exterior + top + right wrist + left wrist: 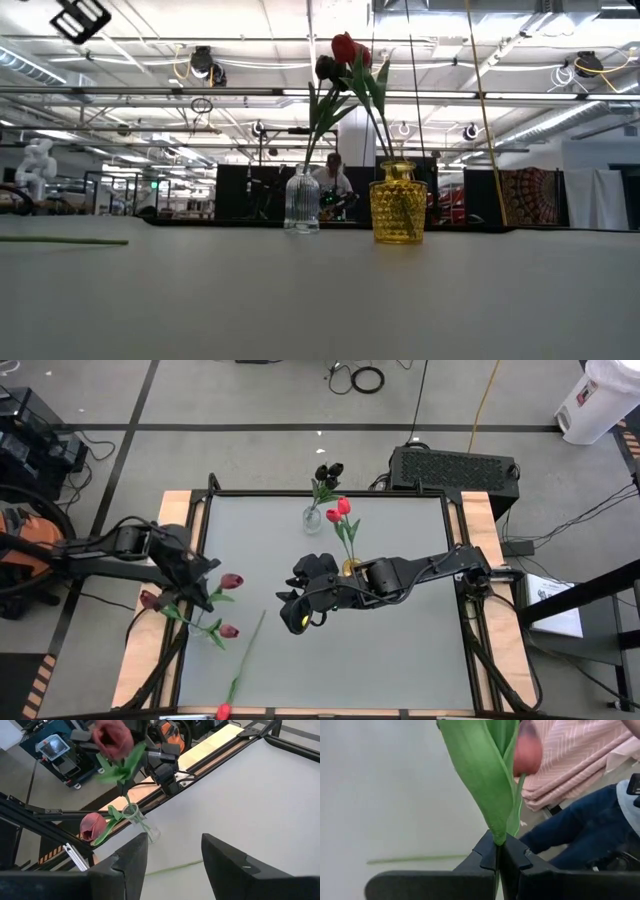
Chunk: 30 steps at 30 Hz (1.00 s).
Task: Sort flowers into vase by color
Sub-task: Put the red tulip into the bottom transparent bin
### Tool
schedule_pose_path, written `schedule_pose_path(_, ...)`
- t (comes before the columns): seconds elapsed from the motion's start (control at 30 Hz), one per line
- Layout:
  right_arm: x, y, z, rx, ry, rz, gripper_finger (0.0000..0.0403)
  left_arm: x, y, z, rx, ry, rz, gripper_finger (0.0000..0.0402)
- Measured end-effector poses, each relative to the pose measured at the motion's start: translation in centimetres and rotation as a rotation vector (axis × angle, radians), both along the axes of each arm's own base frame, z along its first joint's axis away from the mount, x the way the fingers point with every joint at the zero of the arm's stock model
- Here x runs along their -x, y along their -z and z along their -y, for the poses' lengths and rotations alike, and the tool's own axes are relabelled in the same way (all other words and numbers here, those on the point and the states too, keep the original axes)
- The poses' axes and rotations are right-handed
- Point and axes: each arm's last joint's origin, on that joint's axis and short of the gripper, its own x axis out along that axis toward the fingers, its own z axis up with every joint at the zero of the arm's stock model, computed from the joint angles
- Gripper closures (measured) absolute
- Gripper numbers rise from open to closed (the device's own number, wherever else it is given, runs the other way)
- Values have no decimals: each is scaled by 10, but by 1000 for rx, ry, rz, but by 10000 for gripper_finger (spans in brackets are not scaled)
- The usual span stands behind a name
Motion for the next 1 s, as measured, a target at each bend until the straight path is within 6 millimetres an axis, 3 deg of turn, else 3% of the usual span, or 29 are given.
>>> schedule_pose_path(1.0, 0, 0, -1, -11, 1, -2, 225, 3, -3, 0, 23, -23, 12, 386)
